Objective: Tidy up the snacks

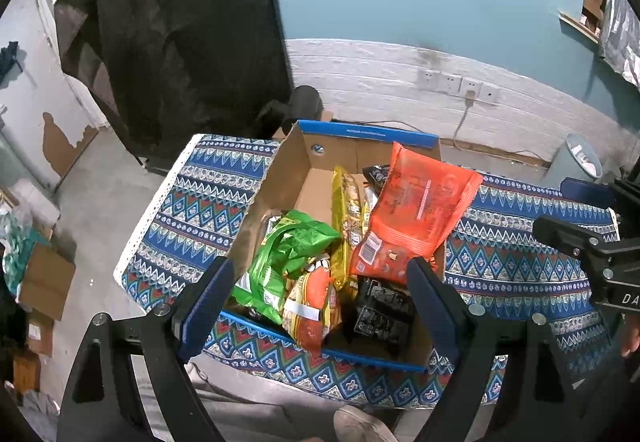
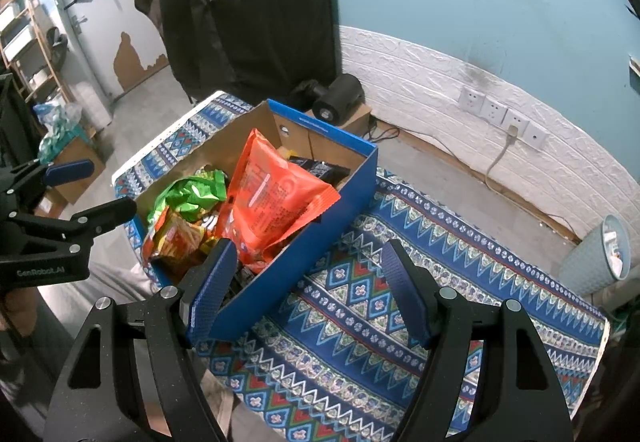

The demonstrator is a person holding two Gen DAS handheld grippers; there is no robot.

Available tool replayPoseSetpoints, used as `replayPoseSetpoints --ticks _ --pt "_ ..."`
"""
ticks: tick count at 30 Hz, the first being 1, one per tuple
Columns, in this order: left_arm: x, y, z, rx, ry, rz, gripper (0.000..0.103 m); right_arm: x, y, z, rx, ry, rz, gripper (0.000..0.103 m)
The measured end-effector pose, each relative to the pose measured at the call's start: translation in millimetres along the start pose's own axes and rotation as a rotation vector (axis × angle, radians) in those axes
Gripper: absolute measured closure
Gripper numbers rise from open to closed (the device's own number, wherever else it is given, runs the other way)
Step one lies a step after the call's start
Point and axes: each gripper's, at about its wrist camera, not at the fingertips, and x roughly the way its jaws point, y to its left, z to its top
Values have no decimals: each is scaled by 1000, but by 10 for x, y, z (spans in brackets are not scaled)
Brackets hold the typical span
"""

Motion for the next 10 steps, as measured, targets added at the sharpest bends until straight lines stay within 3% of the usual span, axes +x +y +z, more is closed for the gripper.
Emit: replayPoseSetpoints --ticks 10 --pt "-3 -1 -6 -5 2 -5 14 16 3 -36 -5 8 -2 29"
